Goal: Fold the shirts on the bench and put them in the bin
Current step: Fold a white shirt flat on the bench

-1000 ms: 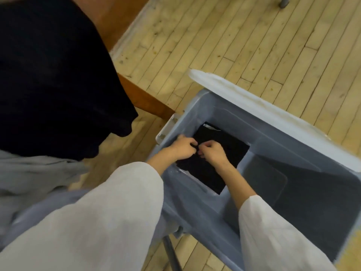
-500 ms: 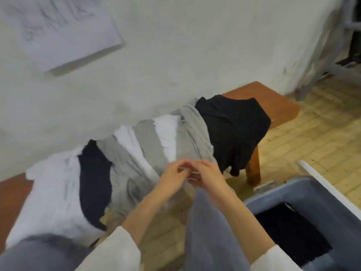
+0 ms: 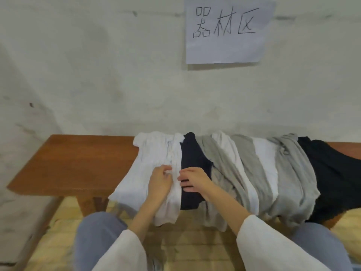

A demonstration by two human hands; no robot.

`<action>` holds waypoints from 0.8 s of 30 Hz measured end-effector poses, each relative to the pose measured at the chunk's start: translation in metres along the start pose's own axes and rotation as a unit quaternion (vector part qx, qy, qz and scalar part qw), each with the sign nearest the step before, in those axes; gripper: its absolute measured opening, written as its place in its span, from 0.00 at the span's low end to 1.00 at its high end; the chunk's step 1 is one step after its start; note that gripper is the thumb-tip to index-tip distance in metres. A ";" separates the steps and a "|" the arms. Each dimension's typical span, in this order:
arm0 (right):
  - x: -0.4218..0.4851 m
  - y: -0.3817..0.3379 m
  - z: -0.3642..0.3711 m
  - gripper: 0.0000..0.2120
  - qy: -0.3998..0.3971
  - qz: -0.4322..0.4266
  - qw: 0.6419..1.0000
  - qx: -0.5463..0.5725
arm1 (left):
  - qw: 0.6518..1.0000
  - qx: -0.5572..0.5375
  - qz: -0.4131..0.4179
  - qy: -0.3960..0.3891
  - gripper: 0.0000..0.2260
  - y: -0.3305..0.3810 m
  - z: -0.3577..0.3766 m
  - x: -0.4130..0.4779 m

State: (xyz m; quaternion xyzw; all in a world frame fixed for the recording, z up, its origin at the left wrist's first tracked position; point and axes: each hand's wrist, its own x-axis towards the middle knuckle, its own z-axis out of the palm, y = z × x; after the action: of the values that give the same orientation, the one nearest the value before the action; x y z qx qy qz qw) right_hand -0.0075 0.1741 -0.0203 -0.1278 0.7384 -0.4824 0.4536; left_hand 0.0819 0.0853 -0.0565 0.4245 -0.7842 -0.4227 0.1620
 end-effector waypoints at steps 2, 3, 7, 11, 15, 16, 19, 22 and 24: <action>0.015 -0.008 0.017 0.06 0.011 -0.011 0.999 -0.032 | 0.998 -0.002 -0.003 0.058 0.12 -0.020 -0.013 0.010; 0.023 -0.012 0.024 0.06 0.018 -0.022 0.998 -0.051 | 0.997 -0.011 -0.006 0.079 0.12 -0.027 -0.017 0.015; 0.053 -0.023 0.049 0.14 0.081 -0.075 0.984 -0.138 | 0.991 0.048 -0.013 0.125 0.15 -0.038 -0.025 0.038; 0.066 -0.021 0.059 0.12 0.101 -0.091 0.941 -0.310 | 0.988 0.109 0.004 0.112 0.12 -0.045 -0.027 0.054; 0.076 -0.012 0.058 0.07 0.125 -0.111 0.928 -0.334 | 0.984 -0.044 -0.019 0.172 0.04 -0.056 -0.032 0.059; 0.076 -0.013 0.054 0.07 0.130 -0.090 0.960 -0.230 | 0.976 -0.116 -0.043 0.178 0.06 -0.061 -0.035 0.061; 0.067 -0.017 0.034 0.05 0.094 -0.015 0.989 0.113 | 0.944 -0.243 -0.147 0.169 0.06 -0.065 -0.048 0.067; 0.057 -0.009 0.013 0.05 0.049 -0.041 0.993 0.104 | 0.943 -0.240 -0.165 0.162 0.04 -0.059 -0.055 0.068; 0.056 -0.001 0.005 0.05 0.038 -0.053 0.997 0.052 | 0.951 -0.230 -0.132 0.161 0.04 -0.042 -0.058 0.067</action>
State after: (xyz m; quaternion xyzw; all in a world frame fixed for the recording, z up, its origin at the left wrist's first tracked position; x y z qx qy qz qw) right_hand -0.0355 0.1355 -0.0504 -0.1245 0.7209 -0.5482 0.4052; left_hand 0.1005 -0.0109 -0.0624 0.5378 -0.5664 -0.5351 0.3219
